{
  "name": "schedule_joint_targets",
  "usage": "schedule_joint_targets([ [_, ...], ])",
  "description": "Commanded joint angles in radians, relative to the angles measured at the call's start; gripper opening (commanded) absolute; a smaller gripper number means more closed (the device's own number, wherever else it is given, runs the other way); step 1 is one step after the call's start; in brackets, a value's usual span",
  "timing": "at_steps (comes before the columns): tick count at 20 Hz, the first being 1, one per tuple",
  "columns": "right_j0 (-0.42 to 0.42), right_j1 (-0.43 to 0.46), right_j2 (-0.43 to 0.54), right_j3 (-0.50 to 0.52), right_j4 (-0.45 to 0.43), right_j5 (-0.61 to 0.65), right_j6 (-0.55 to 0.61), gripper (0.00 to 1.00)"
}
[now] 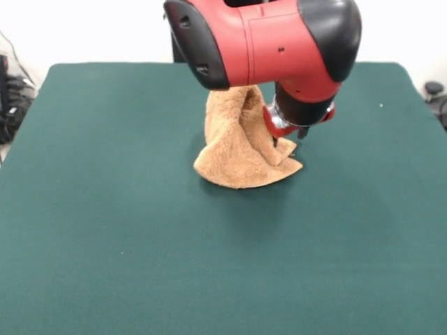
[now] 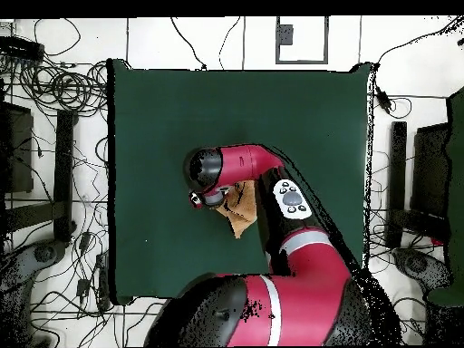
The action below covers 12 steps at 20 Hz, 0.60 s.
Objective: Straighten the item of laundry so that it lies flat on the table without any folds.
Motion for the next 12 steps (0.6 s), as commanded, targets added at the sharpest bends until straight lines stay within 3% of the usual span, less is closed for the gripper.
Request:
schedule_joint_targets([
  [1, 0.027, 0.032, -0.025, -0.010, -0.128, -0.256, 0.054, 1.00],
  [12, 0.040, 0.004, -0.046, 0.018, -0.199, -0.418, 0.125, 1.00],
])
